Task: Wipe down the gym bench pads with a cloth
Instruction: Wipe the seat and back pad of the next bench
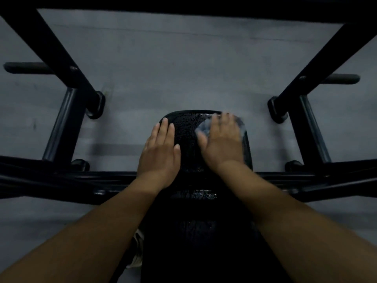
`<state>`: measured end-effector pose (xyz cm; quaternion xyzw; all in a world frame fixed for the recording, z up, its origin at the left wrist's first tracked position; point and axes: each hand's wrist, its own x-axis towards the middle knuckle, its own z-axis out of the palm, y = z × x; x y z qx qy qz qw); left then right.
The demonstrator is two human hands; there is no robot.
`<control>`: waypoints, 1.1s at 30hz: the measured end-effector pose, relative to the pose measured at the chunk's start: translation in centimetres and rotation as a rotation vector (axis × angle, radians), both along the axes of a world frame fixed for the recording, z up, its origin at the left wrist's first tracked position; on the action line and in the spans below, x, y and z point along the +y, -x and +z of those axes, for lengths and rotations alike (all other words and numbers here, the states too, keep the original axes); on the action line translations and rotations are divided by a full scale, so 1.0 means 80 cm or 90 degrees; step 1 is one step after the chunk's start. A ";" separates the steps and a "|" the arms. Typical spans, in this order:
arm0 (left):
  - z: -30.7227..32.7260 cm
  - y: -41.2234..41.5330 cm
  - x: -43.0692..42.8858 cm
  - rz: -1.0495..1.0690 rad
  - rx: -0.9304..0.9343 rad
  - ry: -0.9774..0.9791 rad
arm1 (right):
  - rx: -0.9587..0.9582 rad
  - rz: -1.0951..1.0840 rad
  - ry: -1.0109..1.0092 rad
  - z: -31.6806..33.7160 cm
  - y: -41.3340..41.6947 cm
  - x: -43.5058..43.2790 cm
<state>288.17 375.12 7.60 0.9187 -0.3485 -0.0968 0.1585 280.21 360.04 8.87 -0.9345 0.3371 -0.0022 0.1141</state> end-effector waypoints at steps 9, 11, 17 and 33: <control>0.016 0.019 0.008 -0.023 -0.064 -0.069 | -0.049 0.070 -0.031 0.009 0.052 0.008; 0.018 0.049 0.023 -0.054 -0.075 -0.049 | -0.062 0.092 -0.070 0.009 0.060 0.048; 0.018 0.115 0.047 -0.082 -0.046 -0.065 | -0.038 0.182 -0.068 0.023 0.190 0.055; 0.019 0.125 0.065 -0.095 -0.029 -0.046 | -0.091 0.207 -0.139 0.022 0.213 0.126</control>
